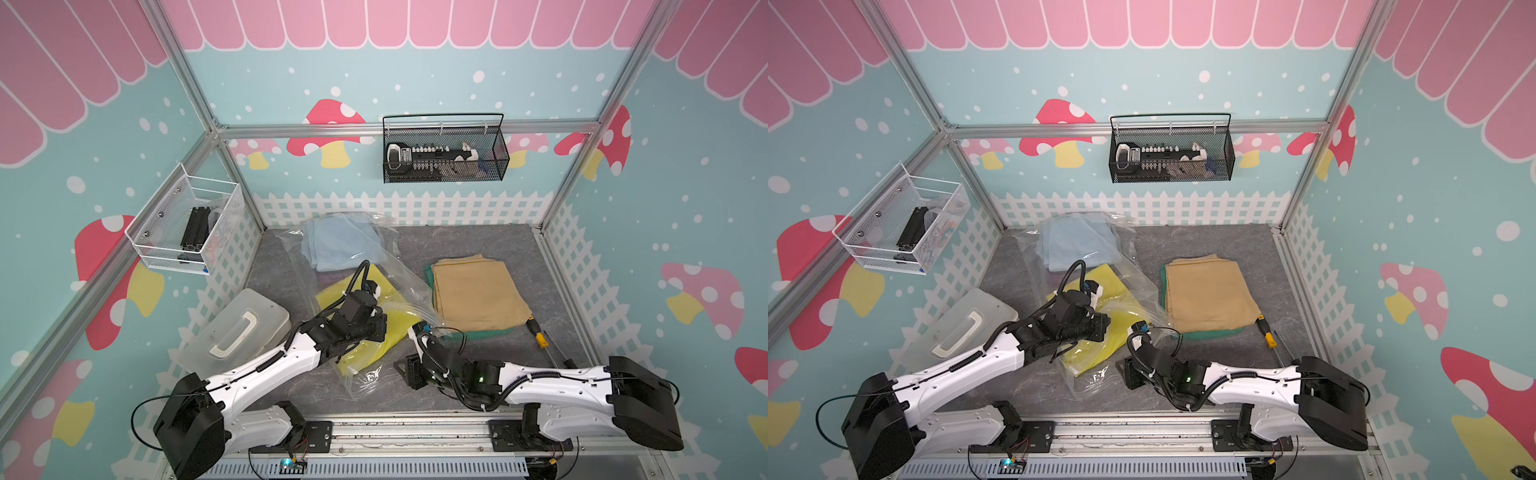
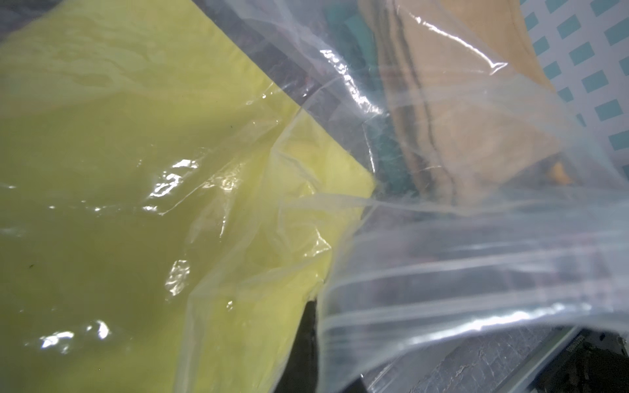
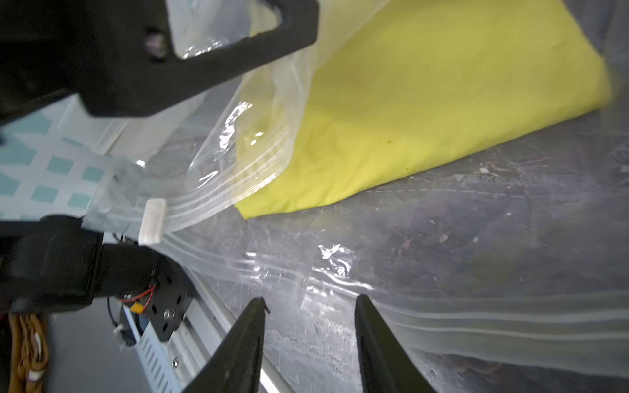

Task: Take the trousers out of the vacuum bag
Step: Take out the trousers from the vacuum bag.

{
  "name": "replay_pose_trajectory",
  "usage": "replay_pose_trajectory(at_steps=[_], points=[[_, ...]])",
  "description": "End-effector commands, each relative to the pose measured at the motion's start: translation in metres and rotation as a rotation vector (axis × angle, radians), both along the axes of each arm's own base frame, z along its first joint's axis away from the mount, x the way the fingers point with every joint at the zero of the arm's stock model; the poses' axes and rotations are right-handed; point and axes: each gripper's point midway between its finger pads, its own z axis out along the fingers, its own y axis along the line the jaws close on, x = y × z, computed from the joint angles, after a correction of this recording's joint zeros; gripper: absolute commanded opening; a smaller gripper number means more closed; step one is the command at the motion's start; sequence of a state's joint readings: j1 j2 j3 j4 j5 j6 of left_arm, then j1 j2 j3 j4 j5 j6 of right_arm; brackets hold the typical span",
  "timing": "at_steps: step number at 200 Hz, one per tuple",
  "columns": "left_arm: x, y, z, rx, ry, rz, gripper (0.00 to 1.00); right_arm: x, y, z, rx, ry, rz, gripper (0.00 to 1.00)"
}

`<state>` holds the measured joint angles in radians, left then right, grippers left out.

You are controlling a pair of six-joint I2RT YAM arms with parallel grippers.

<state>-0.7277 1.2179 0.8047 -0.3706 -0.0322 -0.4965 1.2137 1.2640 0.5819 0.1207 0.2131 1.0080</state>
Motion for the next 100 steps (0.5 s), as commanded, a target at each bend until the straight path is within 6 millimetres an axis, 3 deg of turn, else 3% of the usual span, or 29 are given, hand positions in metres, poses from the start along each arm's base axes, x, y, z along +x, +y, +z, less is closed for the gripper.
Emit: replay_pose_trajectory(at_steps=[1, 16, 64, 100], points=[[0.008, -0.001, 0.01, 0.005, -0.025, -0.007, 0.0, 0.028, -0.008, 0.011, 0.099, 0.001, -0.206, 0.49], [0.009, -0.003, 0.012, -0.001, -0.025, -0.01, 0.0, 0.041, -0.016, 0.007, 0.111, 0.034, -0.27, 0.51], [0.009, -0.014, 0.017, -0.041, -0.018, -0.033, 0.0, 0.072, -0.013, -0.002, 0.147, 0.085, -0.312, 0.51], [0.009, -0.022, 0.013, -0.067, -0.002, -0.047, 0.0, 0.091, -0.026, -0.017, 0.126, 0.112, -0.398, 0.49]])
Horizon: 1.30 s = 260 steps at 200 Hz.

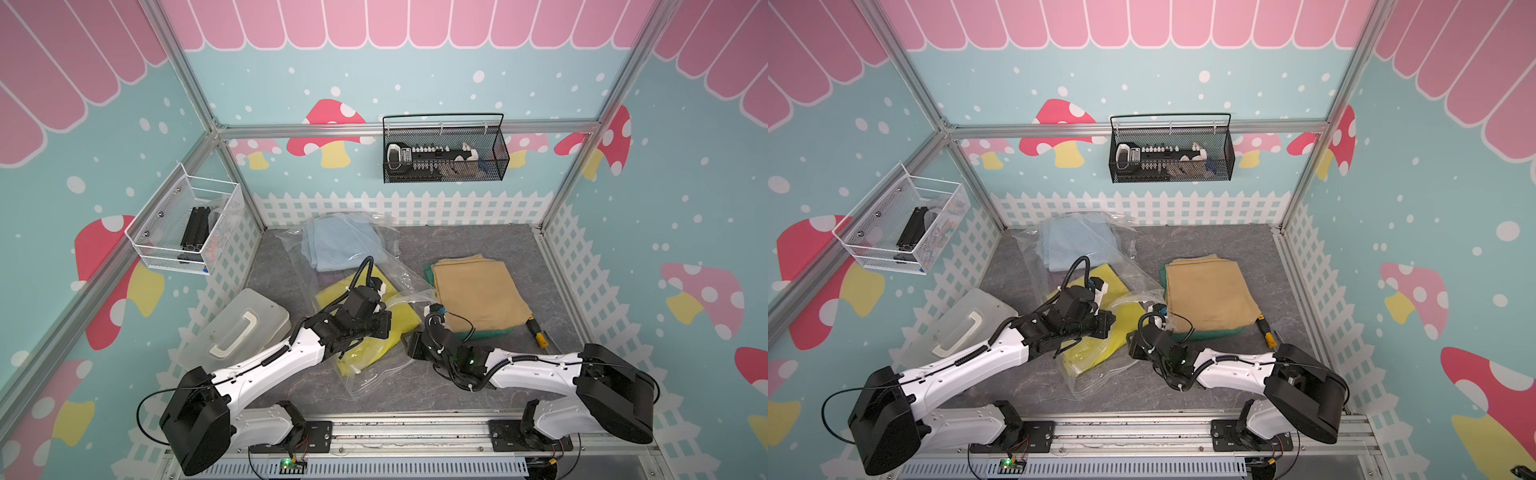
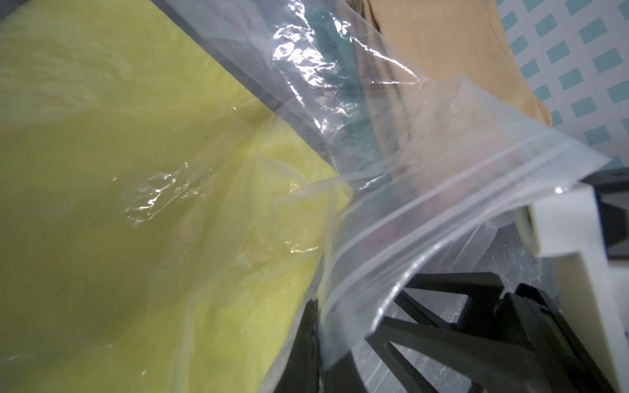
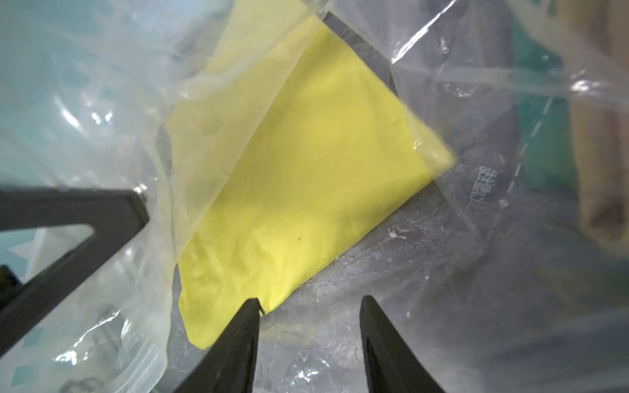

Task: Take the trousers out of the vacuum bag
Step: Take out the trousers from the vacuum bag.

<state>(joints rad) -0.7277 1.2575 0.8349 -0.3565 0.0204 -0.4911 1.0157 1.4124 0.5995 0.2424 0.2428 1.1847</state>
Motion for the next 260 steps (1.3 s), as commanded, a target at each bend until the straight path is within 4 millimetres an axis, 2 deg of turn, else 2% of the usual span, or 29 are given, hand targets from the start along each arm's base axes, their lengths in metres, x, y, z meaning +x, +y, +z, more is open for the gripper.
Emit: replay_pose_trajectory(at_steps=[1, 36, 88, 128, 188, 233, 260], points=[[0.007, -0.009, 0.01, -0.04, -0.019, -0.006, 0.0, 0.015, -0.002, 0.003, 0.042, 0.015, -0.078, 0.49], [0.006, -0.018, 0.005, -0.06, -0.007, -0.018, 0.0, 0.028, -0.014, -0.02, 0.034, 0.087, -0.134, 0.49], [0.003, -0.026, -0.003, -0.055, 0.002, -0.024, 0.0, 0.038, -0.023, -0.039, 0.002, 0.129, -0.194, 0.51], [0.004, -0.021, 0.005, -0.039, -0.024, -0.015, 0.0, 0.033, 0.001, -0.016, 0.067, 0.094, -0.066, 0.47], [0.008, -0.016, 0.013, 0.001, -0.044, -0.015, 0.0, 0.0, 0.031, 0.022, 0.114, 0.069, 0.128, 0.46], [0.009, -0.007, 0.02, 0.043, -0.067, -0.007, 0.0, -0.029, 0.041, 0.033, 0.007, 0.047, 0.244, 0.47], [0.008, -0.005, 0.026, 0.037, -0.079, -0.005, 0.0, -0.027, 0.031, 0.023, -0.059, 0.046, 0.196, 0.46]])
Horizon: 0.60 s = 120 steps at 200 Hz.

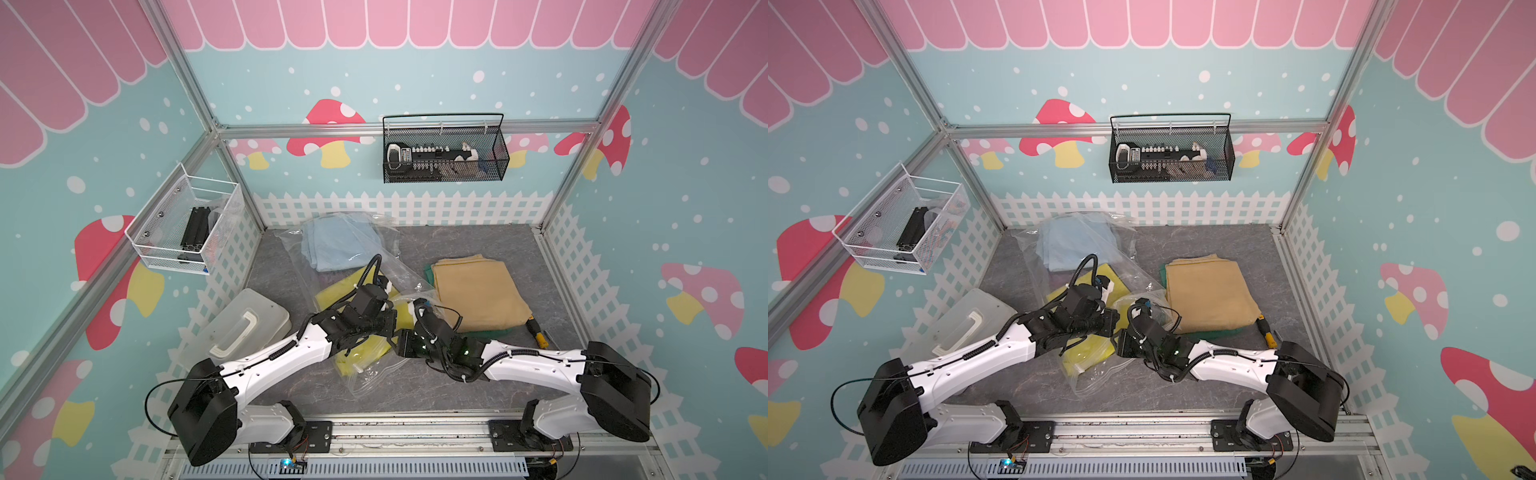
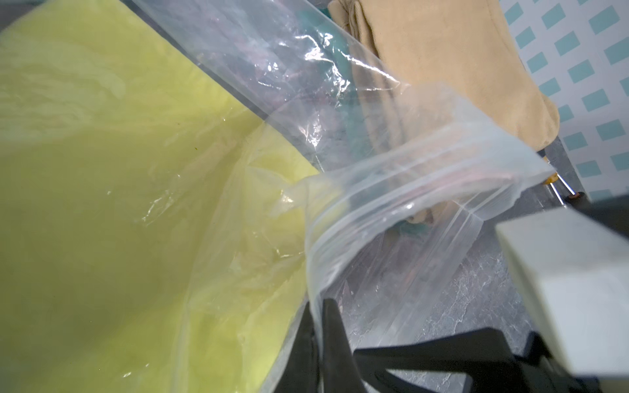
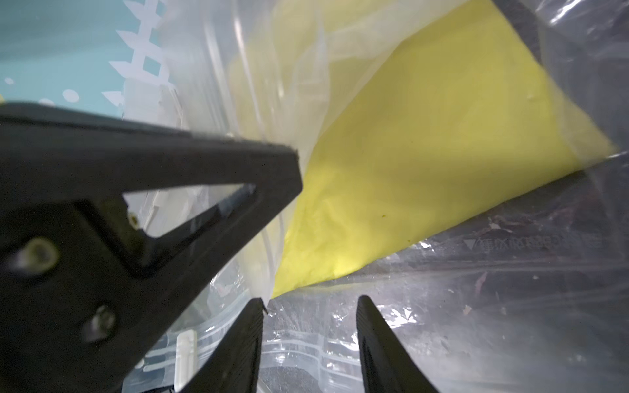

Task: Take the trousers out of the vacuum bag
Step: Take out the trousers from the vacuum bag.

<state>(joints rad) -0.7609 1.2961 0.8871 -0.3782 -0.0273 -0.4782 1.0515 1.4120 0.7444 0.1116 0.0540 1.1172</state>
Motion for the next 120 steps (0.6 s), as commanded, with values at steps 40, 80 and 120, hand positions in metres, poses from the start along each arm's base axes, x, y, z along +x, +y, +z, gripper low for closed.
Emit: replay_pose_trajectory(at_steps=[40, 80, 120], points=[[0.001, 0.006, 0.028, -0.011, -0.063, 0.002, 0.0, 0.016, -0.017, -0.022, -0.168, -0.032, -0.085, 0.42], [-0.003, 0.004, 0.026, -0.042, -0.049, -0.006, 0.0, 0.039, -0.021, -0.043, -0.179, 0.011, -0.174, 0.41], [-0.007, 0.003, 0.022, -0.064, -0.038, -0.007, 0.0, 0.055, -0.041, -0.062, -0.173, 0.064, -0.314, 0.47]])
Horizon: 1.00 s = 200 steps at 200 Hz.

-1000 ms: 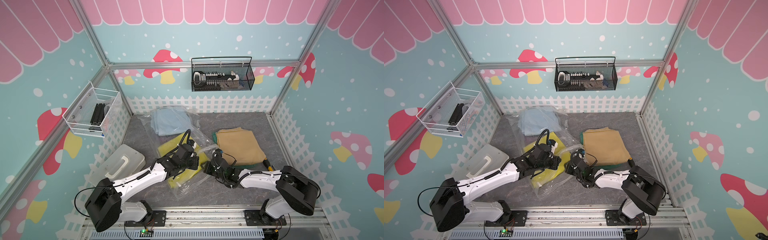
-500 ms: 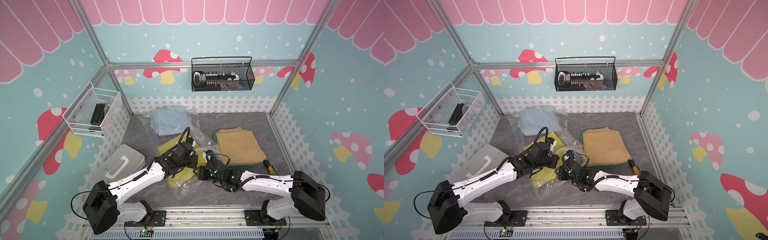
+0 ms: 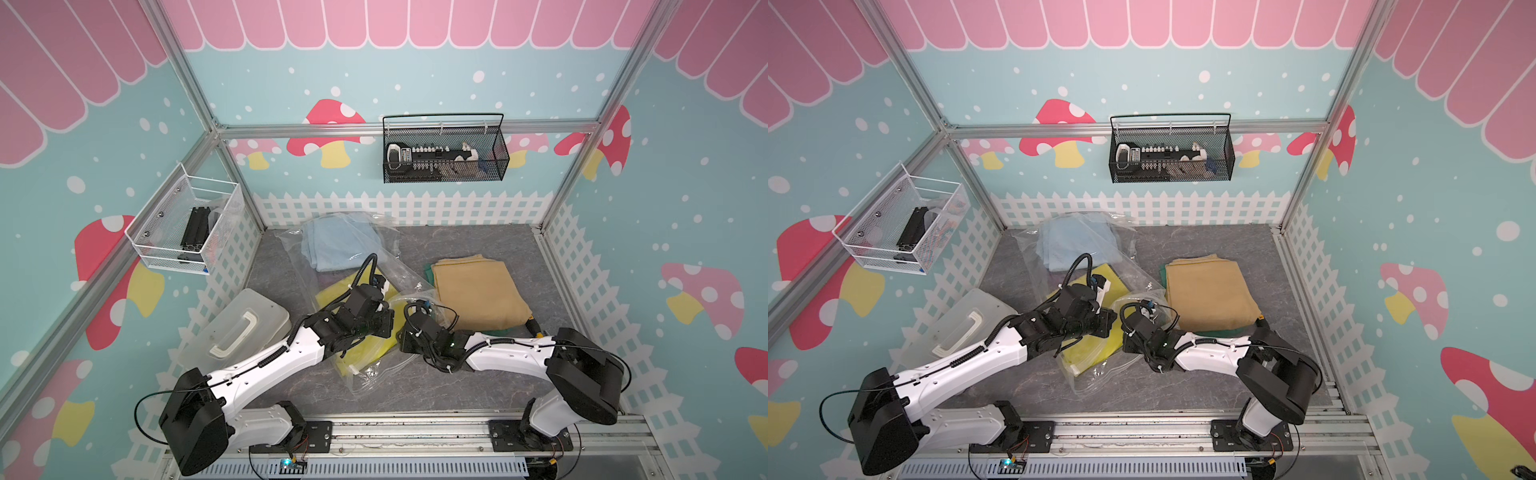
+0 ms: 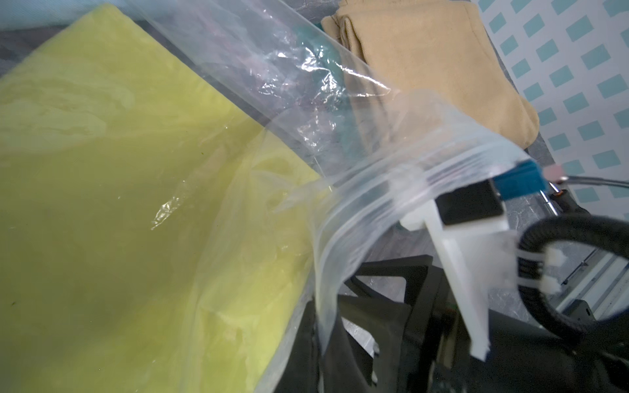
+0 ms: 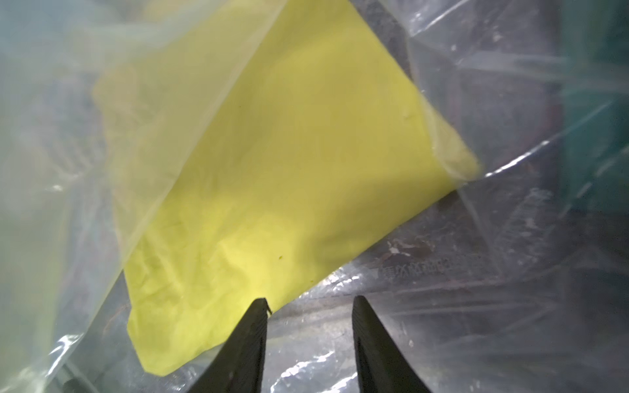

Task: Take the trousers out of the vacuum bag
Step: Take out the trousers from the vacuum bag.

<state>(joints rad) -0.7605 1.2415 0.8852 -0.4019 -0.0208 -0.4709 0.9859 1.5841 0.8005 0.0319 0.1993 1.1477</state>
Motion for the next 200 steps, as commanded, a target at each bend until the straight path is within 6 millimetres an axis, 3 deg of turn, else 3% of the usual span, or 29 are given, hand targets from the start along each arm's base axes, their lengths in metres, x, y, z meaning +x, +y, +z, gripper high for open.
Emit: replay_pose_trajectory(at_steps=[1, 82, 159, 183, 200], points=[[-0.001, -0.001, 0.008, -0.045, -0.016, 0.003, 0.0, 0.014, -0.012, -0.007, 0.027, 0.013, -0.126, 0.47], [-0.002, -0.01, -0.001, -0.069, 0.002, -0.005, 0.0, 0.037, -0.031, -0.031, 0.076, 0.046, -0.26, 0.53], [-0.002, -0.01, -0.006, -0.058, 0.01, -0.002, 0.0, 0.057, -0.028, -0.054, 0.109, 0.086, -0.303, 0.65], [-0.002, -0.009, -0.008, -0.053, 0.012, 0.002, 0.0, 0.064, -0.028, -0.059, 0.11, 0.089, -0.326, 0.64], [-0.002, -0.009, -0.009, -0.05, 0.013, 0.003, 0.0, 0.069, -0.028, -0.062, 0.13, 0.088, -0.346, 0.56]])
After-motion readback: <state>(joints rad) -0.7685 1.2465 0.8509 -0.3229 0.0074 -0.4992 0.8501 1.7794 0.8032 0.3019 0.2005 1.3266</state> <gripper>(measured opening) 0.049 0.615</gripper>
